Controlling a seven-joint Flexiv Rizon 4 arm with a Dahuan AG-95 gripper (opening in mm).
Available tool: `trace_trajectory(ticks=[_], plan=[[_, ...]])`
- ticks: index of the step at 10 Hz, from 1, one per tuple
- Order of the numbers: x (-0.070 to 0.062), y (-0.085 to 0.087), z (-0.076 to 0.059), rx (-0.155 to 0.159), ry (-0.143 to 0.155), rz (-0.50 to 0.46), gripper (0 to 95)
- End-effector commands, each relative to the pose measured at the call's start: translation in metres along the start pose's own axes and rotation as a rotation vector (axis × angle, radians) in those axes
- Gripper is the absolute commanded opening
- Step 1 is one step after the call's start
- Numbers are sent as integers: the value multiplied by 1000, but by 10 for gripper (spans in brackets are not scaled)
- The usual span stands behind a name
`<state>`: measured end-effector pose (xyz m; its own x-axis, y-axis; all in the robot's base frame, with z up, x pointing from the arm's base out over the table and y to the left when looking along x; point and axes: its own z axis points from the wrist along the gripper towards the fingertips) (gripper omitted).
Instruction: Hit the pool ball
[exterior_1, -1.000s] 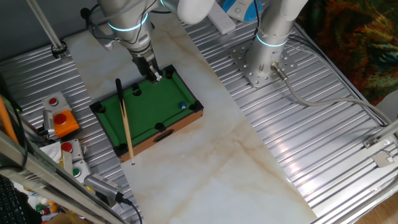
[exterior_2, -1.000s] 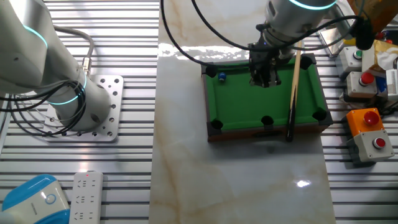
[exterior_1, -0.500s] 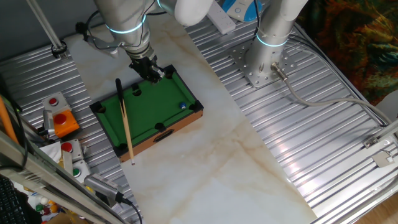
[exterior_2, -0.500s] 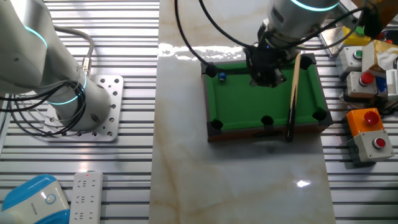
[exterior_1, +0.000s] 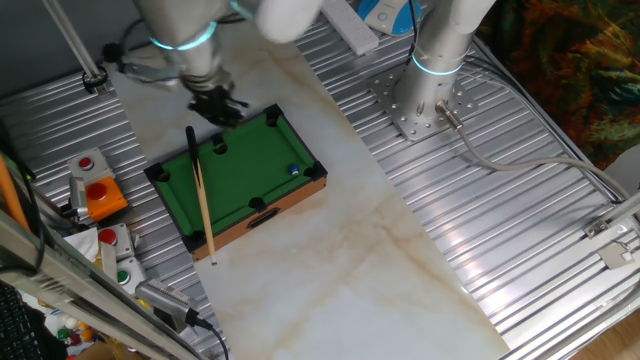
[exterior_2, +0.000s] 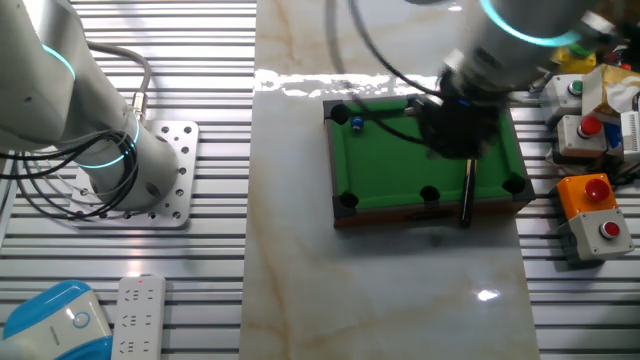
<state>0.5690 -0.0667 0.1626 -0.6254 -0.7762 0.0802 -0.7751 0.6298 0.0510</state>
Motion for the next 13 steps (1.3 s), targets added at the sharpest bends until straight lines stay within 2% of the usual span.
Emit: trace_trajectory(ticks=[1,2,3,5,6,7,9,11,13], plan=[[12,-60,-2,24,-12,-143,0],[10,-69,0,59,-14,-203,0],[9,-70,1,81,-20,-235,0],[5,-72,4,140,-46,-341,0],[0,-76,3,183,-55,-407,0],[-5,-77,3,202,-68,-435,0],[-20,-69,8,205,-118,-456,0],[-32,-63,11,200,-120,-469,0],[-38,-67,10,200,-125,-494,0]])
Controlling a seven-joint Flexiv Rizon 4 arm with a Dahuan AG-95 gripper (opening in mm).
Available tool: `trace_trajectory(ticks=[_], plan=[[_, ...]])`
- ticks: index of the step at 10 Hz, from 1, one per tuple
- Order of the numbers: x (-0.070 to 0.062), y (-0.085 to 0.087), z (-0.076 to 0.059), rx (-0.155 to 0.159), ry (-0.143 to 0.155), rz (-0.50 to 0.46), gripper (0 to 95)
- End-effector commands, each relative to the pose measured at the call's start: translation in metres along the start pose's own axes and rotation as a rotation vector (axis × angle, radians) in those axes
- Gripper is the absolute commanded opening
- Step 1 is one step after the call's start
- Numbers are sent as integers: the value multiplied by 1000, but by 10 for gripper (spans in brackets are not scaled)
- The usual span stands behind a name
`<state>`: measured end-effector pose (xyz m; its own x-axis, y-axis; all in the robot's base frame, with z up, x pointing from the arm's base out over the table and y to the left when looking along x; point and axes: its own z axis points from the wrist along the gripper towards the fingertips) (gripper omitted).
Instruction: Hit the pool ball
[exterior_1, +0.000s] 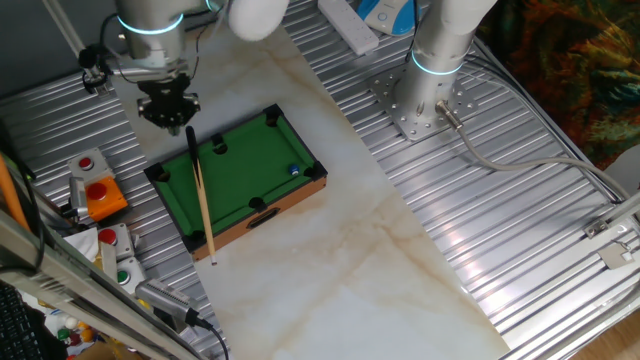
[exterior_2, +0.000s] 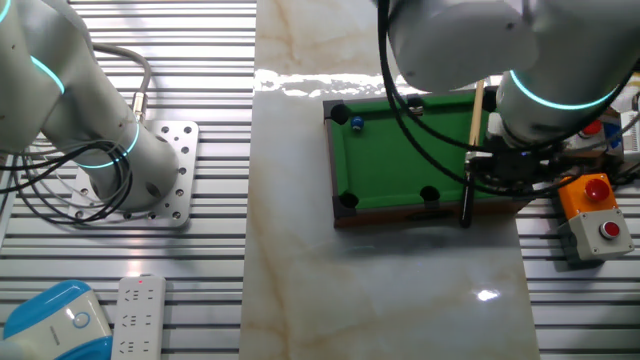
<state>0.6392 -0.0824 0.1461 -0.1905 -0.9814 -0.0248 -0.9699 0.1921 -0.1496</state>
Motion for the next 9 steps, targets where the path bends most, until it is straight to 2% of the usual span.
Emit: trace_trajectory(ticks=[1,4,5,6,7,8,9], plan=[[-5,-8,2,-10,-1,-13,0],[-5,-12,11,-14,3,-18,0],[-3,-12,17,-38,4,-27,0],[-2,-12,18,-74,12,-26,190],[-1,-12,18,-91,15,-27,190],[2,-12,19,-138,21,-15,380],[3,-12,20,-145,21,-16,380]])
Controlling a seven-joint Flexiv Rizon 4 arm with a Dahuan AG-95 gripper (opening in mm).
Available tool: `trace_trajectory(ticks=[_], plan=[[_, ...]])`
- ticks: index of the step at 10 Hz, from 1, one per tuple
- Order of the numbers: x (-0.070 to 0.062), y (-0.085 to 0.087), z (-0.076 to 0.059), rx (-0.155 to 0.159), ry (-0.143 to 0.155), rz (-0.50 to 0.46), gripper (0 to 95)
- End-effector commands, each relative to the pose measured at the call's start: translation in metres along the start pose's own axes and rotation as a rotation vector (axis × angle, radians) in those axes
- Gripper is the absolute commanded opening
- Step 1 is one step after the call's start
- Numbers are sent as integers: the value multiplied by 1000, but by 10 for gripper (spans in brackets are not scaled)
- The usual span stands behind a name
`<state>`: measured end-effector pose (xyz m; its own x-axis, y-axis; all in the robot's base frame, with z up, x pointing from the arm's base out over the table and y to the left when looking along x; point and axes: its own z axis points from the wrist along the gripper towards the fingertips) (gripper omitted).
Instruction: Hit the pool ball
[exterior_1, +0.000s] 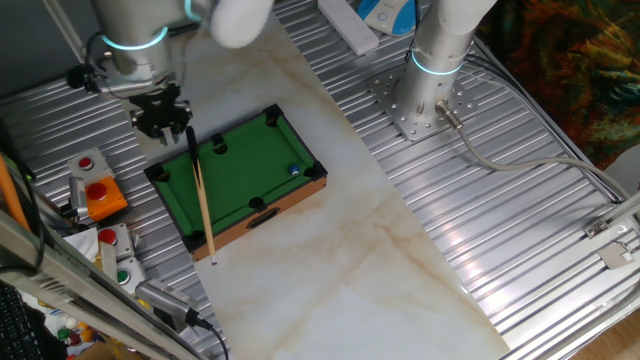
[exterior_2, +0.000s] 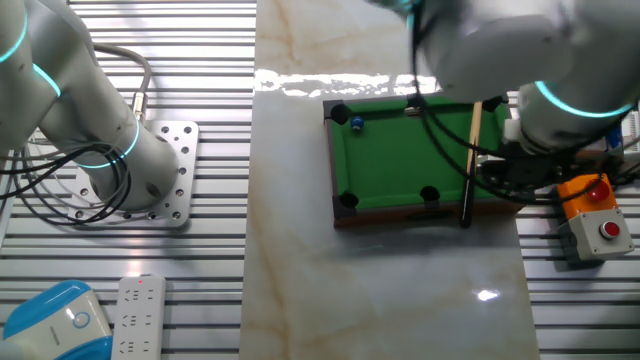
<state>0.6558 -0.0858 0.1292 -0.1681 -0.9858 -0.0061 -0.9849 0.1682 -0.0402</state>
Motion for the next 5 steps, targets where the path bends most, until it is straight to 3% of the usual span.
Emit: trace_trajectory(ticks=[1,5], plan=[[5,2,4,-39,7,-14,380],[13,13,13,-66,3,-63,380]])
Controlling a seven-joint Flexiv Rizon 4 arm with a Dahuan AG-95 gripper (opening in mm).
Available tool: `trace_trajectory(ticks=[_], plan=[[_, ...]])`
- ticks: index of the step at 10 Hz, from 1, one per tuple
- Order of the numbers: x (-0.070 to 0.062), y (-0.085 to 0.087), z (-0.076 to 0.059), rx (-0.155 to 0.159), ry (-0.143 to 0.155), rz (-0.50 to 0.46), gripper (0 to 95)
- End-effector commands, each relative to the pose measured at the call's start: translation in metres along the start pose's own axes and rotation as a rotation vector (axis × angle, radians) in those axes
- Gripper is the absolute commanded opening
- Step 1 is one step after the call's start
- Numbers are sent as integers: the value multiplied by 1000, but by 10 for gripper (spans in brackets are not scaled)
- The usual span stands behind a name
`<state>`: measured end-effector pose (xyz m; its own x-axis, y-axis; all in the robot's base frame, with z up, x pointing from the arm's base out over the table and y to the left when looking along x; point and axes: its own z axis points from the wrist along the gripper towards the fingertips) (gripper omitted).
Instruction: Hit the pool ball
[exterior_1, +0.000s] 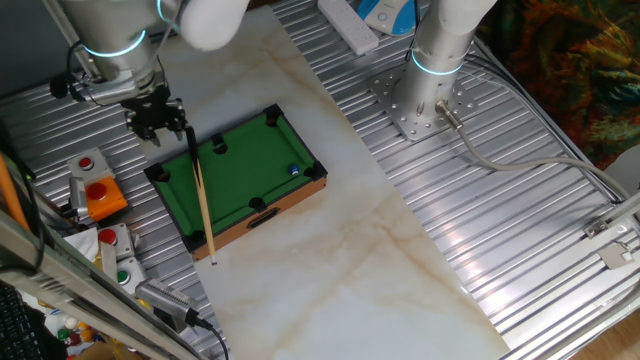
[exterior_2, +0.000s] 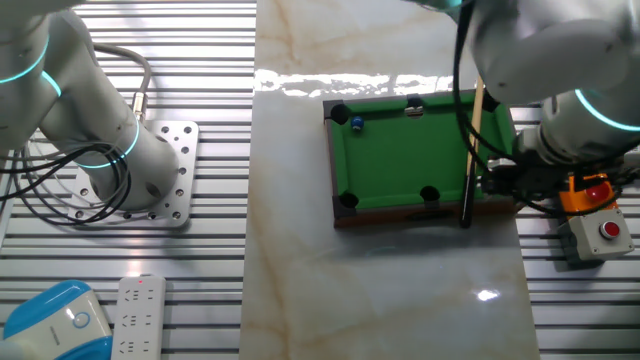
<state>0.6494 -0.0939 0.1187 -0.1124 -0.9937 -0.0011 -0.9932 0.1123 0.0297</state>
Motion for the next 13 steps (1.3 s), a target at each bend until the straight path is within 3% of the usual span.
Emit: trace_trajectory(ticks=[1,2,3,4,13], plan=[[5,14,6,1,-13,-4,380],[7,20,9,-14,-20,-11,380],[8,23,10,-27,-18,-21,570],[9,26,12,-39,-21,-27,570],[10,32,38,-13,-5,-62,570]])
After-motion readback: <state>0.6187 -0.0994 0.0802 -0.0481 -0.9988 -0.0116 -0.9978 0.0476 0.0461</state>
